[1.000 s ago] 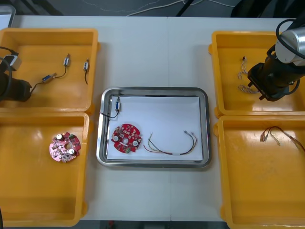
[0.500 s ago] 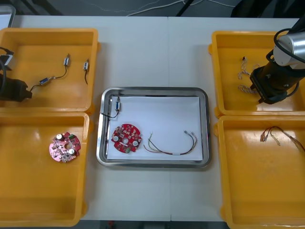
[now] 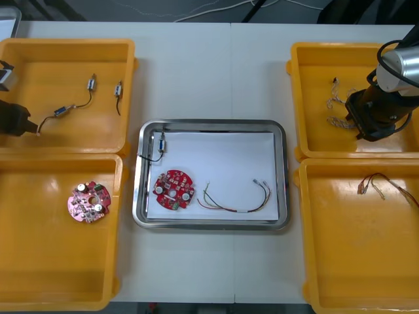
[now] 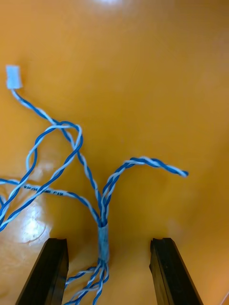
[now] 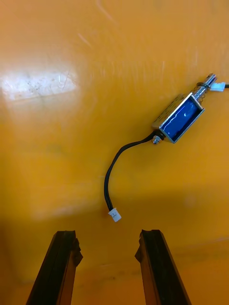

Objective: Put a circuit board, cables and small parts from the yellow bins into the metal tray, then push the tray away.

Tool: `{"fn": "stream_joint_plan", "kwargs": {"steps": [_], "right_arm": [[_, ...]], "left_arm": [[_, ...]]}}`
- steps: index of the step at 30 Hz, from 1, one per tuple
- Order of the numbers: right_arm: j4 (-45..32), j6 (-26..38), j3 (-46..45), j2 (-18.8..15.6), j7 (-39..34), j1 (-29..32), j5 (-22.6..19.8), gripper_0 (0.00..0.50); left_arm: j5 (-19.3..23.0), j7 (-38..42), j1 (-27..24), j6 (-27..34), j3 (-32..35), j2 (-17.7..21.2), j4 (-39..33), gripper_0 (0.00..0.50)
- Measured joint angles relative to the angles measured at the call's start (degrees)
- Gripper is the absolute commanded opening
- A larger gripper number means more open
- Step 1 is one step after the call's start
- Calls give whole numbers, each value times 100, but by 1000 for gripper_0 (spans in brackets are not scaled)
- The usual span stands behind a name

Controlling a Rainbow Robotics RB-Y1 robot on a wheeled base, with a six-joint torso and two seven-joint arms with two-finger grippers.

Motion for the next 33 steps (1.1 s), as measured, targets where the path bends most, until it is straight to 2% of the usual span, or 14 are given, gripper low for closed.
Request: {"fn": "stream_joint_plan", "kwargs": {"steps": [4,5,6,7,8,9,11,12,16,22,25,30,33], "right_arm": [[3,0,0,0,0,-5,0,494],[8,0,0,0,0,-5,0,456],[15,-1,0,0,0,-8,0,382],[22,-2,0,0,0,-14,-1,262],[27,-2,0,0,0,-18,-1,208],[31,-2,0,0,0,-21,-1,117],[40,-2,0,0,0,-28,-2,19],[45,-2,0,0,0,-31,-2,0],[51,-2,0,1,0,-36,-2,0],[53,46,0,1,9,-53,-12,0],[53,368,0,1,116,-120,-28,0],[-51,1041,-1,-1,1195,-303,-30,0],[-341,1444,-1,-6,1481,-356,-29,0]], "left_arm": [[-67,0,-148,98,-55,26,-2,386],[-89,0,-194,108,-89,33,-2,386],[-111,0,-244,113,-131,39,-2,386],[-130,0,-293,117,-181,48,-2,387],[-145,0,-343,129,-239,56,-2,388],[-160,0,-402,157,-307,64,-2,400],[-191,1,-519,223,-452,77,-3,441],[-201,1,-582,263,-528,80,-3,449],[-225,1,-754,365,-819,85,-97,500],[-244,0,-776,380,-1254,96,-488,500],[-230,-11,-778,381,-1317,97,-522,500],[-219,-406,-845,583,-1320,98,-522,500],[-223,-925,-922,698,-1336,98,-516,500]]}}
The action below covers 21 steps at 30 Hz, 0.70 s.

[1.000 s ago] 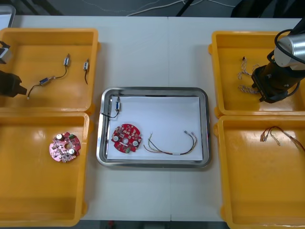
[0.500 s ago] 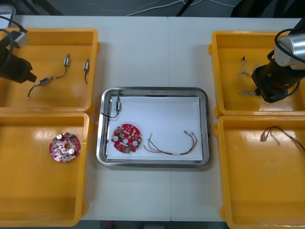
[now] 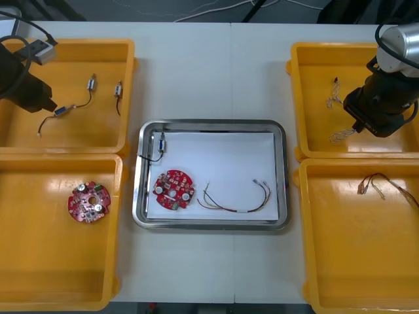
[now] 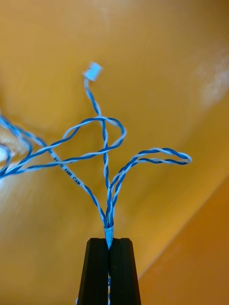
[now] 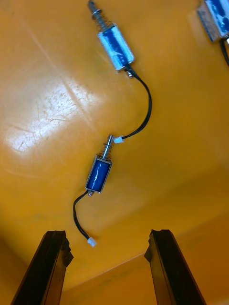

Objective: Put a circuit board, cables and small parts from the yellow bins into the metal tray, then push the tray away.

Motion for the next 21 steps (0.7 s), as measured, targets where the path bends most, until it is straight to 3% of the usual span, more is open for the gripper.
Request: {"fn": "stream_joint_plan", "kwargs": {"steps": [4,10,14,19,21], "right_arm": [[-591,597,0,-35,108,-2,1,0],[-1434,1427,0,-135,1610,-4,-1,0],[-1985,1480,-2,-246,1710,-4,-75,0],[-2416,1481,-74,-395,3100,-5,-487,0],[-2463,1481,-133,-455,3249,-6,-724,0]], "left_arm": [[-3,-845,-134,6,-29,0,195,500],[-51,-1209,-389,-36,-32,-1,705,500],[-231,-1209,-422,-211,-38,-16,800,500],[-569,-1209,-436,-418,-39,-91,922,500],[-618,-1209,-479,-543,-39,-131,1104,500]]}}
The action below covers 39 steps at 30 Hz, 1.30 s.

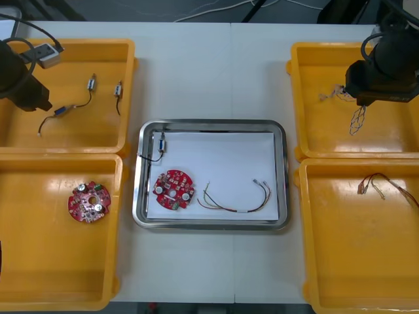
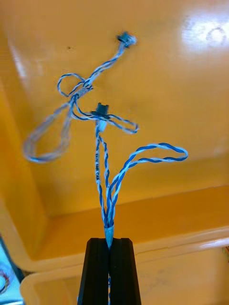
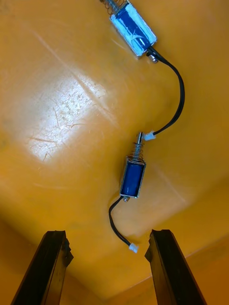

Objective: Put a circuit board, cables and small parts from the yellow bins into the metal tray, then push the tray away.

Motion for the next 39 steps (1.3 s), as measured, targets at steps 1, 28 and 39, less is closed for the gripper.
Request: {"fn": "stream_joint_plan", "kwargs": {"steps": [1,28,39], "right_arm": [[-18,0,-26,-28,1,0,-96,0],[-603,3,-480,-840,4387,-28,-937,0],[-607,7,-497,-1134,5729,-377,-1073,0]], "left_arm": [[-17,0,-23,-54,0,-23,77,500],[-656,-239,-74,-616,7,-522,296,500],[-654,-362,-61,-790,12,-562,296,500]]}}
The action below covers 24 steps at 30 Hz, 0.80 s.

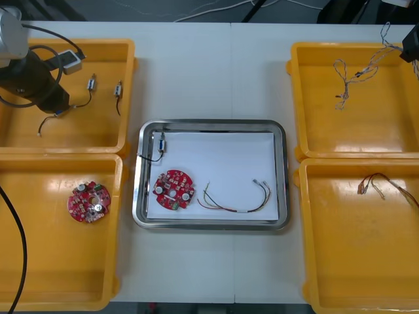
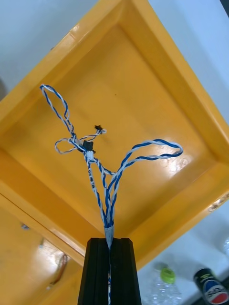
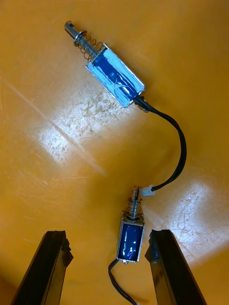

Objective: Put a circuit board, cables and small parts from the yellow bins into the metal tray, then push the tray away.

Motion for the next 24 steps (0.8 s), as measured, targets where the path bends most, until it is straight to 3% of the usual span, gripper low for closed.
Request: {"fn": "stream_joint_plan", "kwargs": {"steps": [15,19,22,24], "right_arm": [[-14,9,0,-505,126,-169,-492,0],[-14,11,0,-530,126,-171,-498,36],[-14,12,0,-530,126,-172,-494,372],[-14,12,0,-530,126,-172,-488,489]], "left_arm": [[1,-176,355,-133,1,-3,-287,500],[1,-176,413,-170,1,-7,-332,500],[-2,-176,473,-210,1,-13,-399,495],[-8,-176,504,-240,1,-21,-413,484]]}}
